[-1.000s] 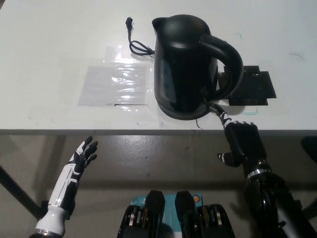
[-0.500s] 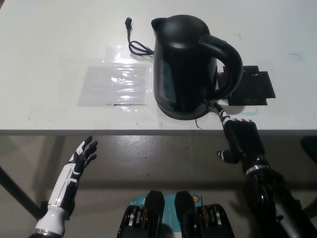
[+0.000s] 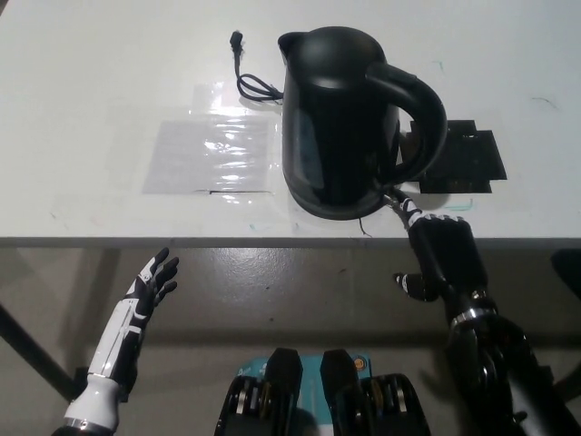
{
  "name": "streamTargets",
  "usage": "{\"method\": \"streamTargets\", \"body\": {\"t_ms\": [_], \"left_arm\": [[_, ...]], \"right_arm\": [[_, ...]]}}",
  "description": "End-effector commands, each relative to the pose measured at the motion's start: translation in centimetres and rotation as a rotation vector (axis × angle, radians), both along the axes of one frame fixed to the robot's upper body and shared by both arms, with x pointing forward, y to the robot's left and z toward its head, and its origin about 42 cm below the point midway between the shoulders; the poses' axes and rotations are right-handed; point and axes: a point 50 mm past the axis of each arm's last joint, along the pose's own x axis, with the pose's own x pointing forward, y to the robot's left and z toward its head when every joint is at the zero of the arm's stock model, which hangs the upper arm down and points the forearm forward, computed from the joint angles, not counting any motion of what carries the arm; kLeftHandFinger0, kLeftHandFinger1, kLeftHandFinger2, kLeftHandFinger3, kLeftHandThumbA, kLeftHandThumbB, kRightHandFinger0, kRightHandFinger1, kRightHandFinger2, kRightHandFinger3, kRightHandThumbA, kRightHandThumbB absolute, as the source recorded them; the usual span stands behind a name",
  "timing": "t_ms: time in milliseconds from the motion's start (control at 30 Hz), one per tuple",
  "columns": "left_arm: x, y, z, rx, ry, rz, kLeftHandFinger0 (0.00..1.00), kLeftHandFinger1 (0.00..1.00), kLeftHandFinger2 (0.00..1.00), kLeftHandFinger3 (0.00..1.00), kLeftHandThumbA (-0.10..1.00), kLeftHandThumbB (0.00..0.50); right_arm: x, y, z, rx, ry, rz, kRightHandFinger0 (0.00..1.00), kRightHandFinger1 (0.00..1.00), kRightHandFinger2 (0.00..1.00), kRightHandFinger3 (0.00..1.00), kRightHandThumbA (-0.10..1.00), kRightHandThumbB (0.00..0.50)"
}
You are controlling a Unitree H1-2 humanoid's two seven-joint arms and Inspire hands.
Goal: A kettle is kept at the center of the table close to the robot and the robot uses its right index finger to press downwards on the transparent start boiling button
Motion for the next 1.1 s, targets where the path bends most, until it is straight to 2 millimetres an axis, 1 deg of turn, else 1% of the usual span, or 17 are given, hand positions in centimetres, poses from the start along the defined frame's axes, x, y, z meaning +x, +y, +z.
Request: {"method": "streamTargets", "body": {"t_ms": [0, 400, 433, 467, 500, 533, 567, 600, 633, 667, 733, 767, 800, 900, 967, 1033, 1067], "left_arm": [[0.4, 0.2, 1.4, 0.026, -0.071, -0.038, 1.0, 1.0, 1.0, 1.0, 1.0, 0.315], [0.6, 0.1, 1.6, 0.02, -0.081, -0.04, 1.0, 1.0, 1.0, 1.0, 0.98, 0.302], [0.6, 0.1, 1.6, 0.022, -0.079, -0.036, 1.0, 1.0, 1.0, 1.0, 0.99, 0.304], [0.6, 0.1, 1.6, 0.022, -0.079, -0.036, 1.0, 1.0, 1.0, 1.0, 0.99, 0.302], [0.7, 0.1, 1.6, 0.021, -0.08, -0.037, 1.0, 1.0, 1.0, 1.0, 0.99, 0.301], [0.7, 0.2, 1.7, 0.019, -0.081, -0.035, 1.0, 1.0, 1.0, 1.0, 0.99, 0.302], [0.8, 0.2, 1.6, 0.02, -0.079, -0.036, 1.0, 1.0, 1.0, 1.0, 0.99, 0.303], [0.7, 0.2, 1.6, 0.02, -0.078, -0.037, 1.0, 1.0, 1.0, 1.0, 0.99, 0.312], [0.7, 0.2, 1.6, 0.019, -0.077, -0.039, 1.0, 1.0, 1.0, 1.0, 0.99, 0.314], [0.7, 0.1, 1.5, 0.02, -0.076, -0.041, 1.0, 1.0, 1.0, 1.0, 1.0, 0.319], [0.6, 0.1, 1.4, 0.023, -0.073, -0.044, 1.0, 1.0, 1.0, 1.0, 1.0, 0.311], [0.6, 0.1, 1.3, 0.03, -0.074, -0.043, 1.0, 1.0, 1.0, 1.0, 1.0, 0.309], [0.6, 0.1, 1.3, 0.031, -0.075, -0.043, 1.0, 1.0, 1.0, 1.0, 1.0, 0.302], [0.6, 0.1, 1.2, 0.023, -0.074, -0.045, 1.0, 1.0, 1.0, 1.0, 1.0, 0.319], [0.5, -0.1, 1.2, 0.022, -0.072, -0.045, 1.0, 1.0, 1.0, 1.0, 1.0, 0.318], [0.5, -0.1, 1.2, 0.015, -0.077, -0.048, 1.0, 1.0, 1.0, 1.0, 1.0, 0.308], [0.5, -0.1, 1.2, 0.014, -0.076, -0.048, 1.0, 1.0, 1.0, 1.0, 1.0, 0.312]], "right_arm": [[-1.1, 0.3, 2.5, 0.042, -0.081, 0.066, 0.0, 0.0, 0.0, 1.0, 1.0, 0.304], [-6.7, 0.2, 3.7, 0.21, -0.042, 0.201, 0.0, 0.0, 0.0, 1.0, 1.0, 0.321], [-7.2, 0.0, 3.8, 0.27, -0.064, 0.225, 0.0, 0.03, 0.06, 1.0, 1.0, 0.304], [-7.6, -0.4, 3.9, 0.355, -0.102, 0.254, 0.04, 0.13, 0.18, 1.0, 1.0, 0.286], [-7.7, -0.6, 3.9, 0.402, -0.13, 0.271, 0.05, 0.15, 0.2, 1.0, 1.0, 0.282], [-8.0, -1.1, 3.9, 0.496, -0.179, 0.308, 0.37, 0.42, 0.5, 1.0, 1.0, 0.274], [-8.2, -1.5, 3.9, 0.536, -0.178, 0.318, 0.61, 0.68, 0.75, 1.0, 1.0, 0.289], [-8.5, -1.8, 3.9, 0.574, -0.189, 0.332, 0.89, 0.99, 1.0, 1.0, 1.0, 0.291], [-8.8, -2.0, 3.9, 0.605, -0.206, 0.345, 0.97, 1.0, 1.0, 1.0, 1.0, 0.292], [-8.8, -2.6, 3.5, 0.639, -0.232, 0.355, 1.0, 1.0, 1.0, 1.0, 1.0, 0.308], [-8.6, -3.5, 2.5, 0.685, -0.264, 0.346, 1.0, 1.0, 1.0, 1.0, 1.0, 0.329], [-8.6, -3.8, 2.0, 0.7, -0.274, 0.333, 1.0, 1.0, 1.0, 1.0, 1.0, 0.315], [-8.6, -4.0, 1.7, 0.725, -0.265, 0.325, 1.0, 1.0, 1.0, 1.0, 1.0, 0.335], [-8.6, -4.9, 0.5, 0.763, -0.257, 0.288, 1.0, 1.0, 1.0, 1.0, 1.0, 0.356], [-8.7, -5.7, -0.3, 0.751, -0.265, 0.236, 1.0, 1.0, 1.0, 1.0, 1.0, 0.35], [-8.7, -6.4, -1.1, 0.773, -0.247, 0.196, 1.0, 1.0, 1.0, 1.0, 1.0, 0.368], [-8.7, -6.6, -1.3, 0.783, -0.24, 0.191, 1.0, 1.0, 1.0, 1.0, 1.0, 0.357]]}}
